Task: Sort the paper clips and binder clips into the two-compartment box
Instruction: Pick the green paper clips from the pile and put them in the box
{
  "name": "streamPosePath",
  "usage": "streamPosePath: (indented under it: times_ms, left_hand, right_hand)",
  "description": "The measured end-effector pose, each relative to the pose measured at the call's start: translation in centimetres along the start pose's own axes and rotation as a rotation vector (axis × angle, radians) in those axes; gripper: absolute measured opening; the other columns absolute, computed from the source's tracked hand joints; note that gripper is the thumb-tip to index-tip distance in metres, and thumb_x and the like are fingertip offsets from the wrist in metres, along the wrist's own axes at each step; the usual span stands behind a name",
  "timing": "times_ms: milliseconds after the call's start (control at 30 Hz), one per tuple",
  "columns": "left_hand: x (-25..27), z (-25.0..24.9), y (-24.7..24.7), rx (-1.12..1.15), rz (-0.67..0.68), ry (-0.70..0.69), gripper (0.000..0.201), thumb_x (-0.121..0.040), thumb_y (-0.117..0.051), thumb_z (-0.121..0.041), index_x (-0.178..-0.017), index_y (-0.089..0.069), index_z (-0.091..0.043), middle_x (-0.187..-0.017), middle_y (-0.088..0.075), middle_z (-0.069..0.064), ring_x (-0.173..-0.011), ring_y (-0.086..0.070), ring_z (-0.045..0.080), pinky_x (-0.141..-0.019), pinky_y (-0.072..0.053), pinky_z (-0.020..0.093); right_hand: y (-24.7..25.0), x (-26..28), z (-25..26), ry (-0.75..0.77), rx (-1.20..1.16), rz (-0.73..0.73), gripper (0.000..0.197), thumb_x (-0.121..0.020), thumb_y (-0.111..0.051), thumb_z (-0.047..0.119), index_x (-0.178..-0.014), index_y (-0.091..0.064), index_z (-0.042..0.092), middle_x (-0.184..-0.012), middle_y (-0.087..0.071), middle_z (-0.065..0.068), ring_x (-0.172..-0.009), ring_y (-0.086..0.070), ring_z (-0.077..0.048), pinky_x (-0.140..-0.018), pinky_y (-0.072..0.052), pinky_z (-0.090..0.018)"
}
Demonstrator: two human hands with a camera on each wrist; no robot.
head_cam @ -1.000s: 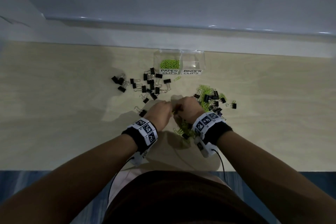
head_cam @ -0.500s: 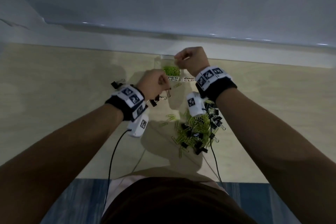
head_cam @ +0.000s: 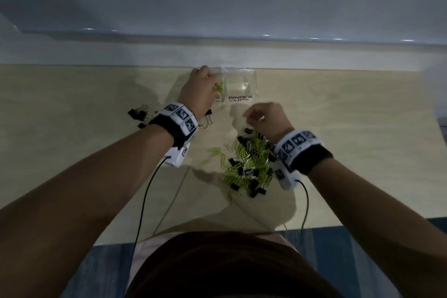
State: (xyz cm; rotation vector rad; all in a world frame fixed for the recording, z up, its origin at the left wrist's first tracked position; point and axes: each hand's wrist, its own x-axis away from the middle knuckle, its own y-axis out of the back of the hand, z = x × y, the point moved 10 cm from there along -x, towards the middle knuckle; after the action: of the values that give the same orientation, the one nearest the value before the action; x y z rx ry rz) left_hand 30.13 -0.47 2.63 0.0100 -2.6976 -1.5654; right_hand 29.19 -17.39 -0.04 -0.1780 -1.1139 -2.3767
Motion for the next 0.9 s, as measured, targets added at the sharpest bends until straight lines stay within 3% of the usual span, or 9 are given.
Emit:
streamPosePath:
  times_ms: [67,133,233,367,467,633,767,900]
  left_hand:
    - [2.7,-1.9,-2.0,0.065,0.103,-0.086,0.014,-0.087,-0.061,-0.024,-0.093,-0.065,-0.011,-0.113,-0.055,0.004,-0.109,-0.048,0.020,-0.096,-0.043,0.036]
    - [6.2,-3.8,-5.5,0.090,0.334,-0.165,0.014,-0.089,-0.059,-0.027,-0.092,-0.065,-0.015,-0.104,-0.057,-0.002,-0.098,-0.052,0.014,-0.093,-0.046,0.035]
    - [10.2,-5.2,-9.4,0.065,0.510,-0.257,0.013,-0.088,-0.061,-0.026,-0.094,-0.066,-0.016,-0.095,-0.055,-0.005,-0.086,-0.051,0.010,-0.084,-0.046,0.031]
    - [11.6,-4.5,-11.3,0.099,0.482,-0.203,0.022,-0.085,-0.065,-0.021,-0.105,-0.065,-0.013,-0.100,-0.056,0.002,-0.093,-0.052,0.017,-0.081,-0.041,0.028]
    - [11.6,-4.4,-11.4,0.096,0.450,-0.195,0.021,-0.083,-0.067,-0.021,-0.102,-0.066,-0.011,-0.099,-0.056,0.004,-0.094,-0.052,0.018,-0.083,-0.041,0.030]
    - [11.9,-4.6,-11.2,0.069,0.429,-0.245,0.012,-0.083,-0.067,-0.020,-0.086,-0.063,-0.009,-0.094,-0.057,0.004,-0.087,-0.051,0.017,-0.078,-0.041,0.029]
    - [12.5,-4.5,-11.0,0.099,0.429,-0.273,0.010,-0.084,-0.065,-0.017,-0.086,-0.057,-0.012,-0.093,-0.057,0.000,-0.085,-0.048,0.013,-0.076,-0.041,0.026]
    - [12.7,-4.5,-10.9,0.114,0.416,-0.279,0.016,-0.084,-0.062,-0.016,-0.094,-0.049,-0.015,-0.093,-0.053,-0.003,-0.087,-0.048,0.013,-0.075,-0.039,0.023]
  right_hand:
    - [-1.9,2.9,-1.5,0.006,0.070,0.090,0.010,-0.082,-0.067,0.008,-0.087,-0.071,0.015,-0.089,-0.069,0.003,-0.078,-0.064,-0.009,-0.077,-0.053,-0.021]
    - [-4.1,5.6,-2.3,0.048,0.122,0.171,0.006,-0.080,-0.070,0.012,-0.083,-0.071,0.017,-0.088,-0.068,0.003,-0.077,-0.062,-0.010,-0.081,-0.055,-0.030]
    - [-6.3,8.4,-2.7,0.090,0.176,0.188,0.010,-0.079,-0.072,0.022,-0.086,-0.069,0.017,-0.089,-0.063,0.005,-0.078,-0.058,-0.012,-0.079,-0.053,-0.032]
    - [-7.4,9.6,-2.7,0.145,0.263,0.057,0.030,-0.074,-0.073,0.027,-0.101,-0.068,0.014,-0.096,-0.062,-0.005,-0.089,-0.058,-0.025,-0.075,-0.052,-0.036]
    - [-7.6,9.6,-2.9,0.136,0.267,-0.018,0.032,-0.074,-0.072,0.023,-0.105,-0.067,0.015,-0.097,-0.061,-0.007,-0.091,-0.057,-0.029,-0.076,-0.052,-0.040]
    - [-7.3,10.0,-2.3,0.212,0.210,-0.059,0.013,-0.066,-0.070,0.007,-0.075,-0.063,0.011,-0.083,-0.060,-0.007,-0.080,-0.054,-0.029,-0.067,-0.051,-0.042]
    - [-5.5,10.8,-2.5,0.222,0.094,-0.134,0.017,-0.068,-0.072,0.002,-0.066,-0.060,0.013,-0.073,-0.063,0.000,-0.072,-0.054,-0.017,-0.067,-0.051,-0.033]
    - [-0.3,11.3,-6.1,0.045,-0.016,-0.360,0.013,-0.075,-0.075,0.011,-0.075,-0.063,0.015,-0.077,-0.063,0.004,-0.071,-0.056,-0.009,-0.067,-0.047,-0.018]
